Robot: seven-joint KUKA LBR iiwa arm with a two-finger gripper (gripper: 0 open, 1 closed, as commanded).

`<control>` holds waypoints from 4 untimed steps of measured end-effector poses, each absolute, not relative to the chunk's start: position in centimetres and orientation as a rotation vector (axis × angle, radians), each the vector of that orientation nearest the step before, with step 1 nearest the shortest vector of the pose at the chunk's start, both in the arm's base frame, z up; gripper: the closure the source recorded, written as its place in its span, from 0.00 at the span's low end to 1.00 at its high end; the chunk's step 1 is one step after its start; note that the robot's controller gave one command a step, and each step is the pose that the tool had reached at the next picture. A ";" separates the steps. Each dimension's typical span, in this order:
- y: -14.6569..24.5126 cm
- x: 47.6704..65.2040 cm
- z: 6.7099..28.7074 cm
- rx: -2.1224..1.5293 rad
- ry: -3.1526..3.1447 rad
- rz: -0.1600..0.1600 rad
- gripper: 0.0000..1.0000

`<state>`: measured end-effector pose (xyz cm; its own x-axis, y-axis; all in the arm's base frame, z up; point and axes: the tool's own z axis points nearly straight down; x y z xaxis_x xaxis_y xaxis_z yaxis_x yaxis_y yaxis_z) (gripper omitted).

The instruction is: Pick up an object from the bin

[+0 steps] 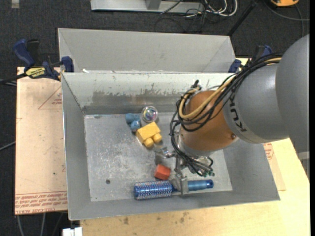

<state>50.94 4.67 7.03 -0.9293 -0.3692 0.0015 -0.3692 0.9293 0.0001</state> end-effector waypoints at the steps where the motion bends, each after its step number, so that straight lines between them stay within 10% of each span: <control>1: 4.2 51.1 7.1 0.086 -3.139 0.000 0.00; 2: 4.3 51.4 7.2 0.088 -3.150 -0.002 1.00; 4: 4.4 51.8 19.0 0.094 -3.151 -0.002 1.00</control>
Offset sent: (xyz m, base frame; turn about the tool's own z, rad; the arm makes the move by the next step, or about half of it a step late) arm 0.0014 -0.0040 -0.0003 0.3234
